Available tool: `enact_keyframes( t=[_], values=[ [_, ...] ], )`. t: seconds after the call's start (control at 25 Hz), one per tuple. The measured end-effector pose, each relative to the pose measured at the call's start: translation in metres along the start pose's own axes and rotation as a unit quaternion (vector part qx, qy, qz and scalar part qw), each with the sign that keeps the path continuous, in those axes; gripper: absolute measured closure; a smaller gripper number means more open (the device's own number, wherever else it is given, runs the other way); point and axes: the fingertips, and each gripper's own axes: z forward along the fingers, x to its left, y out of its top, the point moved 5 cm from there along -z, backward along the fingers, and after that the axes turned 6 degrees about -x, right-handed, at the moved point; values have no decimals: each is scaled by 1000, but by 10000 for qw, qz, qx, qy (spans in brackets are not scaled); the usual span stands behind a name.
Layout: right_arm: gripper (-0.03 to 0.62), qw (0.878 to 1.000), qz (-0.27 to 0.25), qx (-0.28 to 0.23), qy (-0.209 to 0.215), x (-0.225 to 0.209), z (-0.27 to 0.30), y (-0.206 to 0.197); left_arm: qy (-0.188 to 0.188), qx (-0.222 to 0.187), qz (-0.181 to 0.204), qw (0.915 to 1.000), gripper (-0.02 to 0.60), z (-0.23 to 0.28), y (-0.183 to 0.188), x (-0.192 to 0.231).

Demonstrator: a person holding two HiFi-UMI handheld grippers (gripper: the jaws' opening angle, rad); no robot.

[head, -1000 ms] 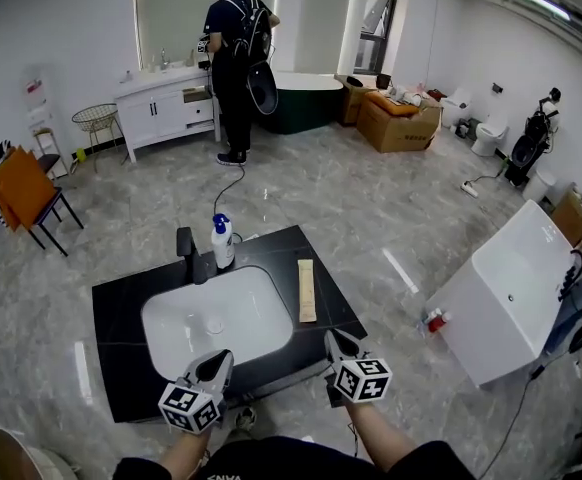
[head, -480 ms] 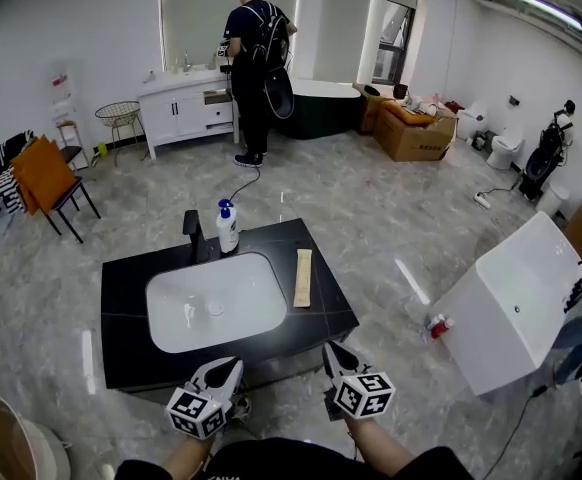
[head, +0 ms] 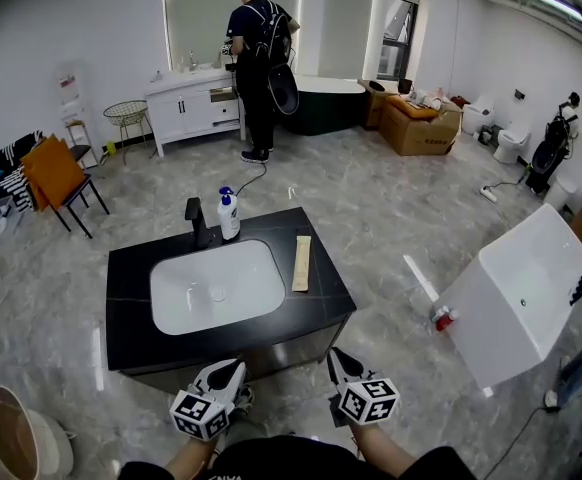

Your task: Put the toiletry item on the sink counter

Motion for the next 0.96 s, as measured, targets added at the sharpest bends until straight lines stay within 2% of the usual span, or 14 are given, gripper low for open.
enact_keyframes(
  t=[0.32,0.96],
  values=[
    [595,9999,-46,98,-34,-1,-21,-12,-130,50,61,9999,575,-5,-7,-25],
    [595,9999,-102,91,20,4,-28,-7,-87,122,-2,9999,575,-14,-8,-31]
  ],
)
